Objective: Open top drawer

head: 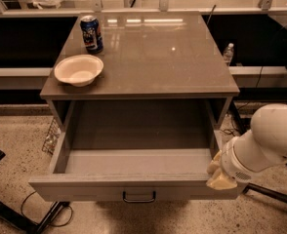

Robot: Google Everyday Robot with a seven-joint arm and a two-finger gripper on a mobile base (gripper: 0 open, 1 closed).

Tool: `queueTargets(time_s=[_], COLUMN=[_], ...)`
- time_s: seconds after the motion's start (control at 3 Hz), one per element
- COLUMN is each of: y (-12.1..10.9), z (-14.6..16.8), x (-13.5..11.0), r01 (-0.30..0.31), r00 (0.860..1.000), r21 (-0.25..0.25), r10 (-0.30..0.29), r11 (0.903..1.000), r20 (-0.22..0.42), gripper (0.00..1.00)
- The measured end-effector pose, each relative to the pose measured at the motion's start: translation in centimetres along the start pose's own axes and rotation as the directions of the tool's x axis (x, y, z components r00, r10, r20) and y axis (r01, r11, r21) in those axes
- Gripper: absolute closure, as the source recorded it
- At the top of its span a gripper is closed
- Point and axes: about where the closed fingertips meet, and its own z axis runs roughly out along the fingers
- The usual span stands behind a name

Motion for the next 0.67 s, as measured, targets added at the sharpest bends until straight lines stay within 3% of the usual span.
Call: queueTargets(time_s=[0.33,0.67], y=[0.0,-0.2], z=[-0.4,-1.8], x=[-0.2,-0.6], r01=[0.004,0.011], r00=[1.000,0.999], r21=[0.003,0.013], r10=[-0.004,-0.011], r11=[1.0000,0.9999], r20=[-0.009,-0.037], gripper=[0.01,0.00])
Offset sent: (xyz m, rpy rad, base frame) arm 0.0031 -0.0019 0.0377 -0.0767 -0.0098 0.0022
